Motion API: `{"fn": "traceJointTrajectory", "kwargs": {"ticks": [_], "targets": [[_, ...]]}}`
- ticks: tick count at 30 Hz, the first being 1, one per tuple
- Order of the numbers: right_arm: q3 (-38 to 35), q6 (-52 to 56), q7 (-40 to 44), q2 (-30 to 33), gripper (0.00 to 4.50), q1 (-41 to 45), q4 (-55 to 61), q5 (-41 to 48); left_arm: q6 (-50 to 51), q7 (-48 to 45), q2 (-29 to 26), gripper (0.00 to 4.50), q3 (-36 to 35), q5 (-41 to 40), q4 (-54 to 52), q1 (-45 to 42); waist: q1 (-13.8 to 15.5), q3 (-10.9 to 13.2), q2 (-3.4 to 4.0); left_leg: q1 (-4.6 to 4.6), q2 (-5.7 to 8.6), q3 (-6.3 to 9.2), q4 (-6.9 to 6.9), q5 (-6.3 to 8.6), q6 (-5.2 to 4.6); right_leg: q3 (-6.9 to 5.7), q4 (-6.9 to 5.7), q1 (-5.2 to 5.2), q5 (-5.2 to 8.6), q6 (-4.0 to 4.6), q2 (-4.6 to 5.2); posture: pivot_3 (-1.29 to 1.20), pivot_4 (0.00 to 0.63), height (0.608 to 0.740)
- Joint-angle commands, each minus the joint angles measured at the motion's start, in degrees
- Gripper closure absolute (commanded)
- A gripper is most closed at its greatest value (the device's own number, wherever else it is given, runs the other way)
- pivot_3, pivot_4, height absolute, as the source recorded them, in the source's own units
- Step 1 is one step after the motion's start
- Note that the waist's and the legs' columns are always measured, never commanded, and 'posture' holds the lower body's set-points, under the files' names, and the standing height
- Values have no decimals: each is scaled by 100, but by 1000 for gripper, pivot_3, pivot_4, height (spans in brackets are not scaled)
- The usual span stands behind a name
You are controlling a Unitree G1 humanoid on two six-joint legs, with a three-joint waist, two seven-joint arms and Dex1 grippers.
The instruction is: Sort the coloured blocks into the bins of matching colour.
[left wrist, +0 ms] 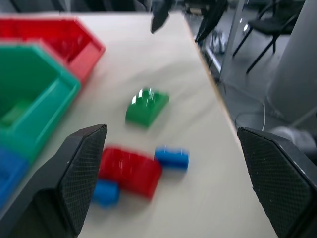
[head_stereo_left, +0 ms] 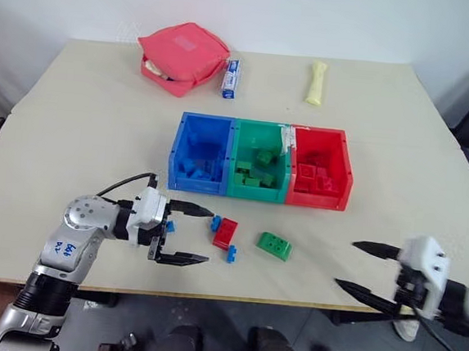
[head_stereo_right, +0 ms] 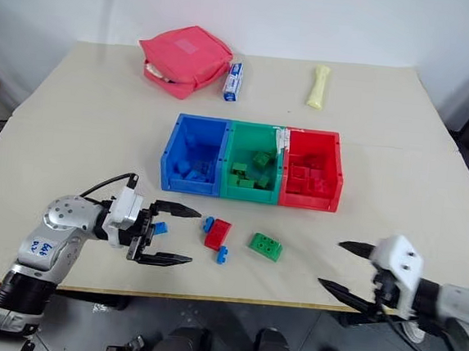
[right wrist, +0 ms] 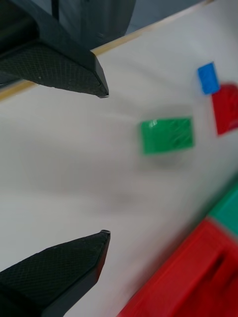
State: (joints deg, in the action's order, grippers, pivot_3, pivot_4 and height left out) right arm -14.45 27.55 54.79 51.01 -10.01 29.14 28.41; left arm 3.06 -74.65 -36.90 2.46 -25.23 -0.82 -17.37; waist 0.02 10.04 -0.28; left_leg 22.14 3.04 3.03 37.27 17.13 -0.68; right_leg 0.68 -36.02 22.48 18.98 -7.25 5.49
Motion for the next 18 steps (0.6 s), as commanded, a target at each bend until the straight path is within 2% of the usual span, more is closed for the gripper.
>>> {"fn": "traceJointTrajectory", "kwargs": {"ticks": [1,7,10,16,18], "targets": [[873,1136,-762,-80,0,849,140,-210,-149,-32,-133,28,-185,30,24,19,12,0,-1,3,0,4,4,0,0,-3,2,-1,0,0,2,0,150,740],[2089,2055,-1370,-681,0,1996,-105,-520,6,-24,-321,28,-366,-127,-220,295,16,0,-1,18,7,22,0,0,1,-20,5,8,0,0,9,0,150,740],[2429,2254,-1512,-875,649,2142,-14,-603,89,-19,-456,0,-518,-168,-264,433,4,0,-1,21,8,25,3,1,0,-22,6,8,0,0,10,0,150,740],[2574,2202,-1494,-889,2654,2111,88,-696,40,108,-451,0,-619,-103,-196,476,-2,-1,-2,14,8,25,3,-1,2,-22,1,2,0,0,9,0,150,740],[2455,2031,-1468,-904,3044,2138,109,-693,62,173,-424,0,-661,-141,-205,515,-3,-1,-2,14,8,25,2,-1,2,-23,2,3,0,0,9,0,150,740]]}}
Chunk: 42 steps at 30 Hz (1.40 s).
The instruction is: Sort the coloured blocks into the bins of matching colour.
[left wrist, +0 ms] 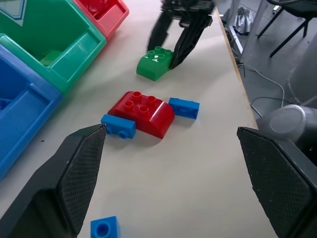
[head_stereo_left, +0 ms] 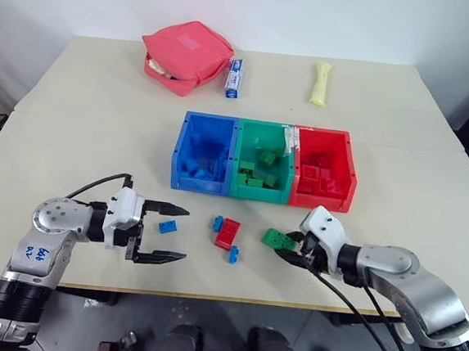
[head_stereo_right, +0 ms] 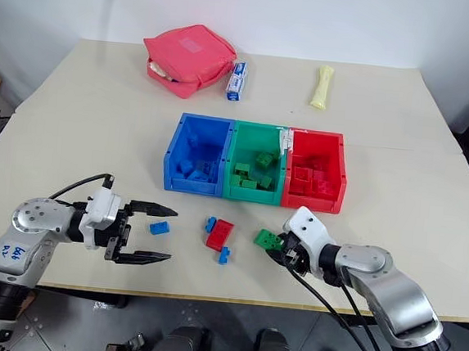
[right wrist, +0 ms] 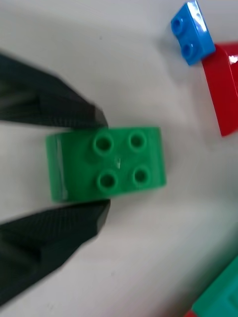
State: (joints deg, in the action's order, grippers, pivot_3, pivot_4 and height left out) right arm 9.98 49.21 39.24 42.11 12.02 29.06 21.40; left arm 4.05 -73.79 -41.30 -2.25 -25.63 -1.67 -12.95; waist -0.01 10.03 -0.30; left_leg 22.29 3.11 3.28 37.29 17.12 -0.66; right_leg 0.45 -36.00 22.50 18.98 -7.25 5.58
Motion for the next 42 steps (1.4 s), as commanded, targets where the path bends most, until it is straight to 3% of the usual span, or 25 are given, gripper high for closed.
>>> {"fn": "traceJointTrajectory", "kwargs": {"ticks": [1,5,8,12,16,22,25,30,36,42], "targets": [[-92,-290,128,-45,3037,-30,116,42,4,145,38,0,-231,-144,-124,95,-1,0,0,0,0,0,-1,0,0,0,0,1,0,0,0,0,150,740],[-566,-214,267,-140,3037,356,133,482,361,654,236,0,-645,-516,-145,126,-14,0,0,1,0,-1,-2,0,0,1,-2,5,0,0,-2,0,150,740],[-1071,624,-182,-745,3037,1334,-166,1153,479,1043,261,0,-1095,-614,-50,166,-47,2,-3,1,-3,-1,2,-2,2,3,-7,5,0,0,-5,0,150,740],[-851,585,-409,-948,3037,2151,-770,789,513,1128,184,0,-1381,-608,-150,455,-40,1,-2,-3,-3,-1,-9,-4,7,1,-18,14,0,5,-5,0,150,740],[-539,-124,-821,-1334,3037,2900,-1872,86,412,1143,99,0,-1538,-491,-192,756,-26,1,-2,6,7,2,-9,0,1,-3,-35,19,0,6,3,0,150,740],[-498,-669,-688,-1442,978,3118,-2370,-202,304,1205,73,0,-1631,-442,-205,905,-23,1,-2,16,15,0,-7,-1,-2,-7,-53,39,0,6,10,0,150,740],[-648,-837,-464,-1304,22,2890,-2096,-78,272,1225,113,0,-1564,-423,-236,900,-30,1,-2,17,15,0,-6,-2,-2,-5,-55,40,0,6,9,0,150,740],[-1323,-1437,531,-779,22,1581,-964,550,227,1096,155,0,-1192,-324,-121,530,48,1,-2,17,14,7,-6,-2,-1,-10,-51,32,0,6,9,0,150,740],[-2462,-1813,1303,-199,22,-107,-456,1132,-261,457,30,0,-485,217,435,44,48,1,-2,6,15,0,0,0,-8,-7,-17,9,-1,4,9,0,150,740],[-2939,-3120,2346,375,22,-1672,-580,707,-591,129,315,0,145,416,572,-442,6,1,-2,-3,6,-1,-9,-4,-2,-8,-5,-2,-1,4,1,0,150,740]]}}
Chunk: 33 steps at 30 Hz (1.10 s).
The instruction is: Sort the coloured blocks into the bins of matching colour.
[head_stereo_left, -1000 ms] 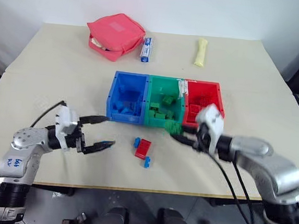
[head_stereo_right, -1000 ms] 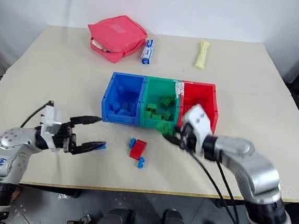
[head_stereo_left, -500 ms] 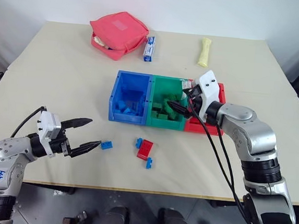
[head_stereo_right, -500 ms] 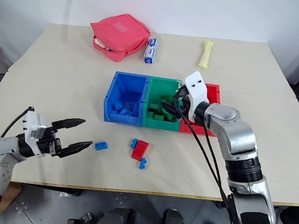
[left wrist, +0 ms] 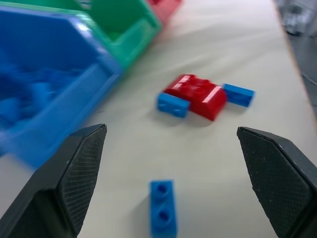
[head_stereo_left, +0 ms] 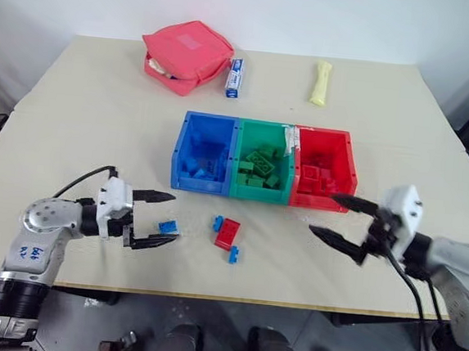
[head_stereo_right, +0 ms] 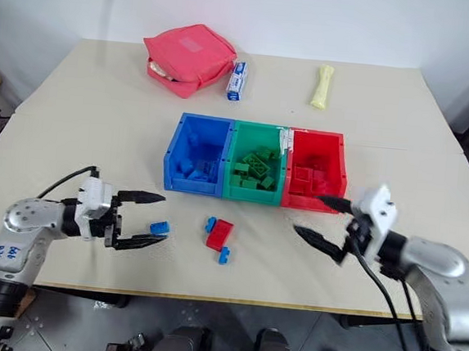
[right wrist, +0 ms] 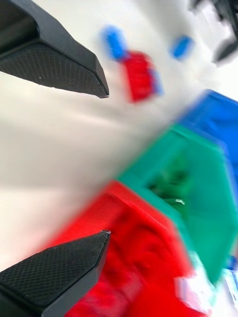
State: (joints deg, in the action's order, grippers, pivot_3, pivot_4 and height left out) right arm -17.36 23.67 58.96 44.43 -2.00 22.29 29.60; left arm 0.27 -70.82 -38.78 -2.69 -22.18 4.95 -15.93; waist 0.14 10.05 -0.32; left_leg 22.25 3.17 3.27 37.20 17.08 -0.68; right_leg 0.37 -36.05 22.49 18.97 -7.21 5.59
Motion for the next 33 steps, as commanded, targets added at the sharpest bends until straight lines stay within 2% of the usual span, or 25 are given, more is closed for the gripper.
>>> {"fn": "traceJointTrajectory", "kwargs": {"ticks": [1,4,9,12,15,20,29,32,33], "targets": [[-162,-663,411,168,22,-365,124,-152,-257,-215,88,0,266,89,-105,-171,-24,0,0,0,0,-3,1,0,0,2,0,0,0,0,0,0,150,740],[108,-733,452,179,22,-467,267,-216,-299,-282,127,0,426,111,-183,-224,-42,0,0,-9,-3,-17,0,0,0,7,-4,1,0,0,-3,0,150,740],[919,-216,359,211,22,-151,617,-164,-324,-337,21,0,333,78,-122,-175,-21,0,0,-8,-8,-16,4,0,1,11,-5,2,0,0,-4,0,150,740],[1661,267,128,37,22,401,753,-239,-349,-310,-116,0,189,91,-39,-45,-29,0,0,-7,-8,-14,6,0,1,11,-3,3,0,0,-3,0,150,740],[2781,661,-227,-447,22,1268,411,-792,-325,-234,-314,0,-52,70,-32,219,-71,0,-1,-9,-11,-12,3,0,5,11,-2,4,0,1,-5,0,150,740],[3687,750,-395,-963,22,1964,-247,-1326,-236,-100,-514,0,-352,-2,-226,612,-8,0,-1,5,-9,3,4,1,6,-2,2,10,1,3,-1,0,150,740],[4209,902,-636,-1647,22,2348,-749,-1671,58,64,-653,0,-618,-129,-759,1067,-42,0,0,1,-1,4,4,1,6,-1,-4,9,1,2,4,0,150,740],[4234,874,-596,-1561,623,2200,-616,-1691,214,125,-616,0,-663,-220,-880,1037,-38,0,0,-2,-4,4,2,0,8,0,-10,10,1,3,1,0,150,740],[4222,849,-583,-1519,973,2160,-585,-1699,245,130,-579,0,-677,-267,-897,1004,-38,0,0,-2,-4,4,2,0,8,0,-10,9,1,3,1,0,150,740]]}}
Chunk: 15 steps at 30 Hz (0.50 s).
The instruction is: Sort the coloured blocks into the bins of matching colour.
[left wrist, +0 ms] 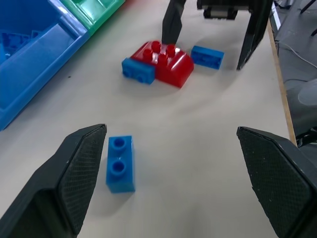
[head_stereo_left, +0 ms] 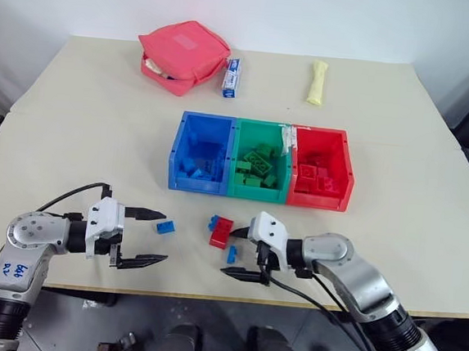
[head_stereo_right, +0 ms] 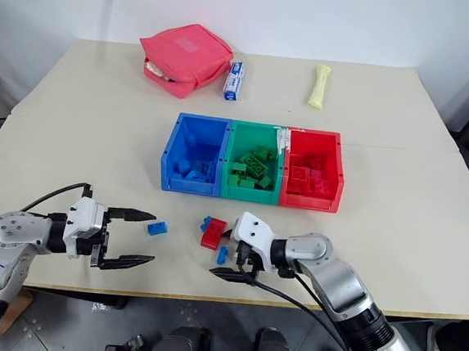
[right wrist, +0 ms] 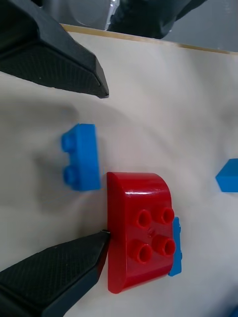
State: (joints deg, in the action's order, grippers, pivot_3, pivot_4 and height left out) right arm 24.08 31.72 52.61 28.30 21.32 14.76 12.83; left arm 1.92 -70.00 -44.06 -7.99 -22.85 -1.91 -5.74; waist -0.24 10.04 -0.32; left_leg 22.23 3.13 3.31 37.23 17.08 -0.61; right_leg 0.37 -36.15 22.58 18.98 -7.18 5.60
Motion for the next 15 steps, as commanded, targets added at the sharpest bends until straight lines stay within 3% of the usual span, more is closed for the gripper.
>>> {"fn": "traceJointTrajectory", "kwargs": {"ticks": [1,6,7,10,15], "targets": [[52,40,72,136,1247,-199,201,-14,103,73,-23,0,-150,-215,-213,-49,2,0,0,0,1,0,-1,0,-1,0,1,0,0,0,1,0,150,740],[-160,-30,117,310,2945,-230,267,33,33,292,195,0,-113,-185,-128,-237,18,0,0,0,3,0,1,1,-1,-1,3,-2,0,0,2,0,150,740],[-216,-62,155,342,3081,-220,287,73,54,326,236,0,-123,-209,-134,-242,16,0,0,0,3,0,2,1,-2,-1,3,-3,0,0,2,0,150,740],[-541,83,253,368,3077,-77,377,386,237,482,352,0,-212,-337,-207,-174,14,0,-1,1,3,0,1,1,-1,-1,2,-1,0,0,1,0,150,740],[-1280,1454,92,-127,3077,1234,200,1455,451,1129,553,0,-844,-599,-250,188,-120,0,0,2,-2,-5,-1,-2,4,4,-14,11,0,0,-3,0,150,740]]}}
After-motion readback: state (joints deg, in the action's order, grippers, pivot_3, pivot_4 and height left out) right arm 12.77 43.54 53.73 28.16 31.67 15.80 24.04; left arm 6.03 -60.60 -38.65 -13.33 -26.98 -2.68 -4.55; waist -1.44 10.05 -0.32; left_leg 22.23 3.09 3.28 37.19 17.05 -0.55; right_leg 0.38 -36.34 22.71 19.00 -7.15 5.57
